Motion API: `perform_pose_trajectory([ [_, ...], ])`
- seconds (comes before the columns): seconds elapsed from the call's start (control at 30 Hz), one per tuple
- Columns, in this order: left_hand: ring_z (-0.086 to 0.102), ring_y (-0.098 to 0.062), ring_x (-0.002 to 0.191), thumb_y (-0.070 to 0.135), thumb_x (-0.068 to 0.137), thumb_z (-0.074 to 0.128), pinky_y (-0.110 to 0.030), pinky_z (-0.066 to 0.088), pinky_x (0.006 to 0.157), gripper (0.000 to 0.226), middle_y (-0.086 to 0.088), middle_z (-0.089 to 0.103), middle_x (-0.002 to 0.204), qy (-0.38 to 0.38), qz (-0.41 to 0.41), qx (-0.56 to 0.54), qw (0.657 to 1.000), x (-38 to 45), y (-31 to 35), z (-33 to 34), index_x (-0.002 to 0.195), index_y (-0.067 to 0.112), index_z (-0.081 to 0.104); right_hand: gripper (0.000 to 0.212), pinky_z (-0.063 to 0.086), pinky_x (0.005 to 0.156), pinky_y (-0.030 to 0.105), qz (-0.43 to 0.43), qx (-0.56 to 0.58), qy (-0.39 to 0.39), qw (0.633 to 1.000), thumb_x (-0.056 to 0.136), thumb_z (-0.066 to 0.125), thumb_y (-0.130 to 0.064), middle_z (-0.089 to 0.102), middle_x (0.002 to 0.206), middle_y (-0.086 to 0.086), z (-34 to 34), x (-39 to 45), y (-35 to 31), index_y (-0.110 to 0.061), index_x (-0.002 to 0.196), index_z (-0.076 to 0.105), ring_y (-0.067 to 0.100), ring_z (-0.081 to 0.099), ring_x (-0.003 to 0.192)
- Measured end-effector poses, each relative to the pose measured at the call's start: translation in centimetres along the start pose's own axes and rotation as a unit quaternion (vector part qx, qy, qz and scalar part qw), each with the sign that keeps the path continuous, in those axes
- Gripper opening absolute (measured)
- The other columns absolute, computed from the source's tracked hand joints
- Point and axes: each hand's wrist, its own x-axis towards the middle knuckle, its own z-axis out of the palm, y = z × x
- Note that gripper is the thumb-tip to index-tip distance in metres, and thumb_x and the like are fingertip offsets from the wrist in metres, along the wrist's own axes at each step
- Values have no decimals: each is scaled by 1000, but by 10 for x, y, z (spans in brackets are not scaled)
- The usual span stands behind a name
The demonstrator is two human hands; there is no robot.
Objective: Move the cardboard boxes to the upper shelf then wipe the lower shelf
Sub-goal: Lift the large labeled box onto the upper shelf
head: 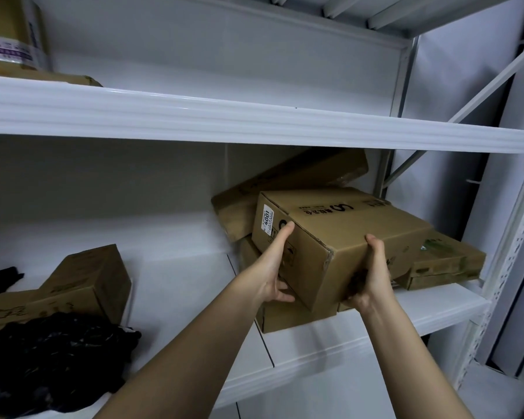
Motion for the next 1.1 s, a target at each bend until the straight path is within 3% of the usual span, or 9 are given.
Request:
perform_pose_trajectory([
  [0.27, 38, -39, 131, 80, 58, 60, -58, 32, 106, 113, -14, 39, 146, -11, -2, -7, 1000, -7, -7, -3, 148, 21, 25, 89, 44, 96, 59, -41, 8, 31, 999, 67, 72, -55, 48, 133, 8, -8, -11, 9, -26, 140, 29, 31, 53, 117],
  [0.4, 38, -39, 131, 82, 54, 60, -58, 31, 107, 118, -15, 38, 146, -16, -5, -8, 1000, -9, -10, -6, 148, 21, 23, 95, 46, 96, 58, -57, 38, 23, 997, 71, 72, -52, 38, 141, 5, -10, -18, 20, -34, 147, 18, 28, 53, 117],
  [0.63, 41, -38, 128, 81, 43, 65, -60, 28, 107, 124, -14, 45, 140, -28, -5, -6, 1000, -13, -14, -5, 146, 22, 28, 98, 43, 101, 53, -117, -13, 61, 991, 76, 69, -51, 23, 153, 0, -9, -31, 31, -31, 152, 9, 26, 44, 126],
  [0.77, 48, -35, 112, 80, 48, 66, -61, 32, 104, 103, -12, 55, 115, -21, -9, -32, 999, -15, -16, -5, 129, 22, 42, 95, 42, 92, 36, -158, -26, 63, 985, 80, 69, -44, 19, 154, -4, -4, -40, 34, -29, 152, 10, 18, 43, 114],
  [0.83, 49, -36, 114, 81, 50, 65, -62, 32, 103, 95, -12, 56, 118, -20, -9, -56, 998, -14, -18, -8, 123, 22, 45, 93, 37, 87, 33, -175, -35, 62, 982, 80, 69, -44, 17, 154, -4, -3, -43, 37, -29, 152, 11, 15, 41, 111],
  [0.97, 54, -33, 105, 82, 50, 64, -58, 38, 92, 91, -11, 59, 115, -7, 5, -77, 997, -18, -23, -14, 117, 23, 49, 93, 37, 88, 35, -178, -45, 44, 982, 80, 68, -46, 15, 154, -3, -6, -51, 44, -33, 151, 9, 17, 40, 111],
  [1.1, 58, -30, 101, 80, 44, 67, -44, 49, 73, 96, -12, 61, 111, 23, 31, -72, 997, -26, -31, -15, 121, 25, 50, 94, 40, 98, 40, -179, -41, 28, 983, 79, 68, -46, 17, 153, 1, -10, -58, 50, -36, 151, 9, 18, 40, 113],
])
